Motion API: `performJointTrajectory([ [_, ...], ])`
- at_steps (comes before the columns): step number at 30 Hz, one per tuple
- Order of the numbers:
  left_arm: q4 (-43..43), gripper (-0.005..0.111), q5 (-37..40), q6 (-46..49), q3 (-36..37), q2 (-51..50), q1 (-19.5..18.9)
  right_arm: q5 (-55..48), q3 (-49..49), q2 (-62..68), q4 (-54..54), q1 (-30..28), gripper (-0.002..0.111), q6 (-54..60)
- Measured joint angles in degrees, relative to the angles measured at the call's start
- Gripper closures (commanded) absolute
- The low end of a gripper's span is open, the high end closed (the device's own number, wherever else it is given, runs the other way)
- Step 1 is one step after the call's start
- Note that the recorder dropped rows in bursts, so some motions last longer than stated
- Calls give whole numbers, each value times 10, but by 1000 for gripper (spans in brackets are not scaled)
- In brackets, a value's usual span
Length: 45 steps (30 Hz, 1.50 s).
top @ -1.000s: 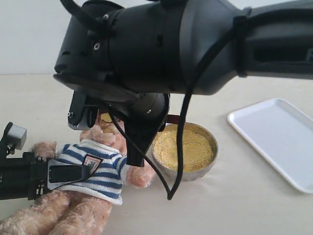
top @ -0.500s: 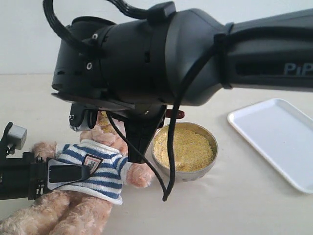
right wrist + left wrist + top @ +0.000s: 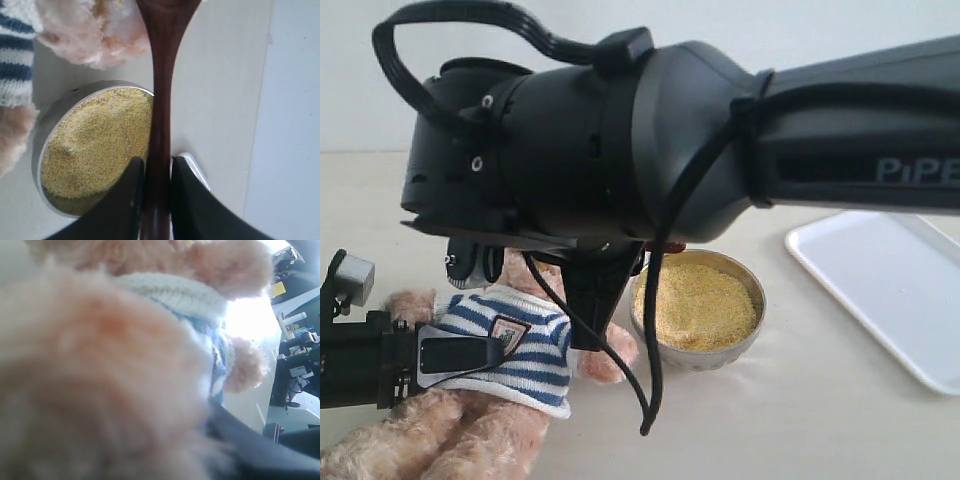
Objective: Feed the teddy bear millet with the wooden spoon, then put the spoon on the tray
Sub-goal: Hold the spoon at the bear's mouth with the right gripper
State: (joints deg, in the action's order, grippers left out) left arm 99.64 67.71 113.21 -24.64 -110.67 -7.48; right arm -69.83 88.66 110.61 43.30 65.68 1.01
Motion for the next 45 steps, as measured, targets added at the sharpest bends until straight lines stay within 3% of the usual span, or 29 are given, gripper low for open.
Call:
performJointTrajectory([
  [21,0,102,0,0,0,0,0,1,-1,1,27,23,108,4],
  [45,0,102,0,1,0,0,0,1,-1,-8,-14,-11,108,-6],
])
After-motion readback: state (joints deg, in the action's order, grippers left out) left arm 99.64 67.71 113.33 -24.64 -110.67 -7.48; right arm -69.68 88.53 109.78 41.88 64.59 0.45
